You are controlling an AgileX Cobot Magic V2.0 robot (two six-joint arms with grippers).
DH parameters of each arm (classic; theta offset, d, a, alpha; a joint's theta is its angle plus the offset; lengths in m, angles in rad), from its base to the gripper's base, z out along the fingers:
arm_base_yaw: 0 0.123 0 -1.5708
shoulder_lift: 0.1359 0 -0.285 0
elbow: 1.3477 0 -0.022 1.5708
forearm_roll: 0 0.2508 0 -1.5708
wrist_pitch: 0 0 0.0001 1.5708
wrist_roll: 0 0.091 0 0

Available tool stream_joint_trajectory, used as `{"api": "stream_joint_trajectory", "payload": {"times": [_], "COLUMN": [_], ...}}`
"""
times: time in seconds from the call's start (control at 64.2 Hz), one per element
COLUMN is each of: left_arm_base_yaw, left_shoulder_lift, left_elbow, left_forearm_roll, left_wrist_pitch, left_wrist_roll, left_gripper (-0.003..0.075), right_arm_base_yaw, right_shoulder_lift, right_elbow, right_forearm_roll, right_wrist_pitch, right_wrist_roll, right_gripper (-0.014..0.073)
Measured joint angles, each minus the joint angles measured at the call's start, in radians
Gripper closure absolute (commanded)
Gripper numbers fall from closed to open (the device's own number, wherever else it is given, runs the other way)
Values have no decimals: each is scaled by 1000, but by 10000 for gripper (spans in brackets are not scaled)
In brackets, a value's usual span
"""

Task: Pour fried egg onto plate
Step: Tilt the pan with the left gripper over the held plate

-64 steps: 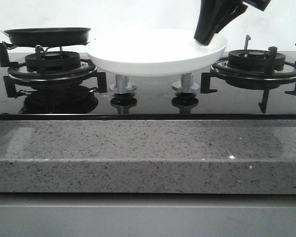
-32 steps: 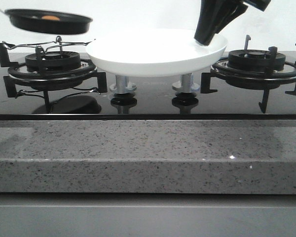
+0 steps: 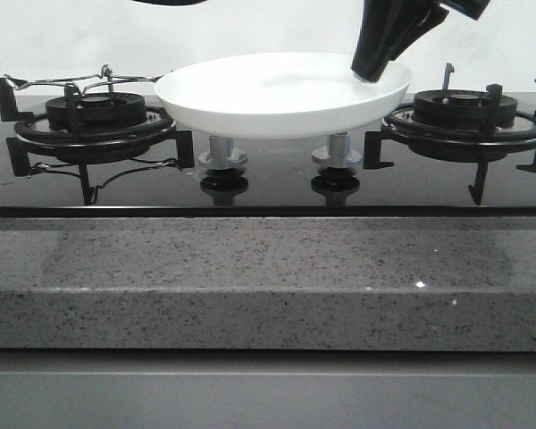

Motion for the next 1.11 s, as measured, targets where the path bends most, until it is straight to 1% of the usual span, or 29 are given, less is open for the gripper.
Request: {"api": "stream_joint_trajectory", "payload": {"times": [0.234, 0.436, 0.748, 0.873, 0.982, 1.106], "left_arm_base_yaw": [-121, -243, -516, -611, -664, -689], "left_shoulder_lift": [-73, -122, -198, -222, -232, -234], "left_elbow": [0, 0, 0, 0, 0, 0], "left_forearm_roll": [120, 271, 652, 783, 886, 966], "left_wrist_pitch": [-10, -106, -331, -384, -406, -428], "left_wrist_roll": [36, 39, 39, 39, 39, 39], "left_gripper": [739, 739, 740, 740, 739, 739], "right_arm_base_yaw": [0, 0, 0, 0, 0, 0], "right_shoulder_lift": [0, 0, 0, 0, 0, 0], "right_elbow": [0, 0, 0, 0, 0, 0], "right_forearm_roll": [0, 0, 0, 0, 0, 0], "right_wrist_pitch": [0, 0, 0, 0, 0, 0], "right_wrist_roll": [0, 0, 0, 0, 0, 0], "right_gripper": [661, 661, 661, 661, 661, 661]}}
